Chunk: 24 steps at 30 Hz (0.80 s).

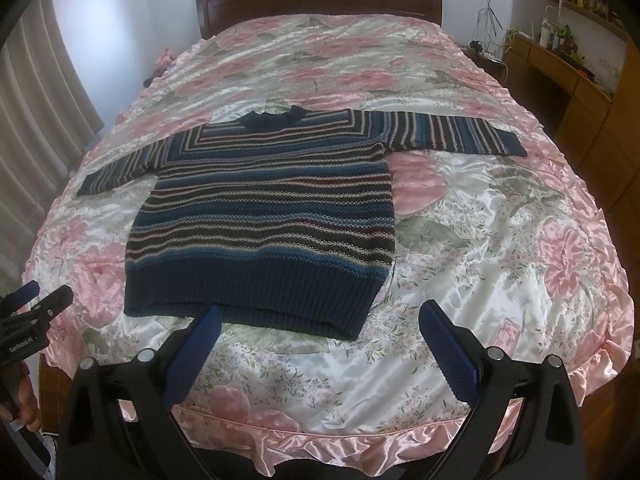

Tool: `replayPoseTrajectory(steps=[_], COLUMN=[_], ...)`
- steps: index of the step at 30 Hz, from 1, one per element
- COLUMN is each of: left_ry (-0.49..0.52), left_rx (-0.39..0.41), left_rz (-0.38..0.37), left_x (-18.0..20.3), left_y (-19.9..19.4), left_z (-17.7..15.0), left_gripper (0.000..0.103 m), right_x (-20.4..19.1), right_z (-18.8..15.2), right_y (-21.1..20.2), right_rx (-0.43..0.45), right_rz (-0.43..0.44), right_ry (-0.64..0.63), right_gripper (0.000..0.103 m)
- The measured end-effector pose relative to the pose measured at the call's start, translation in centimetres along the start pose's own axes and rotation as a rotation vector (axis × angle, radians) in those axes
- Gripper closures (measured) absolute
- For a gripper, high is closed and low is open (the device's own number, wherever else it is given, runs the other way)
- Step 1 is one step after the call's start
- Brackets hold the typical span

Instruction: Fold small clothes

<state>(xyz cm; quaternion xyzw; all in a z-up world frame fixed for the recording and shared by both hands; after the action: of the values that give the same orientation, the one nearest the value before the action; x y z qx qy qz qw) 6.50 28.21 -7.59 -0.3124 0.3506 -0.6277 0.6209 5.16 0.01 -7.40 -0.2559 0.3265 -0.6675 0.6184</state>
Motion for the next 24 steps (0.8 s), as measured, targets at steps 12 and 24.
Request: replayPoseTrajectory(steps=[12,24], left_ry=[0.0,0.015], left_rx=[-0.005,-0.042], left_rz=[0.002,0.016], left_x=[-0.4,-0.8], left_y=[0.2,1.7], left_z=[-0.1,-0.3], left_gripper=[0.003,0.003], right_x=[-0.1,0.6], right_z=[-0.1,-0.9], right_y=[0.2,2.6], right_rx=[-0.009,-0.141], right_rz=[0.003,0.035], right_ry=[0.006,0.037], right_gripper=[0.004,0.004])
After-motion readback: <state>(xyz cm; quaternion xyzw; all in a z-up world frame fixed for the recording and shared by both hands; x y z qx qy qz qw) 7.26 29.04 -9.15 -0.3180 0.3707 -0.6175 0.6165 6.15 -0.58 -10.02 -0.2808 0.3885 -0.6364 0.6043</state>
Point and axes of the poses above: each gripper's, at about its wrist camera, not at the fingertips, and y roughly the way its jaws point, x to its right, z to its top, the point moved 9 cm from there along y, roughly the way its jaws point, and after that the axes turned 8 degrees about x, right-handed, at the moved point
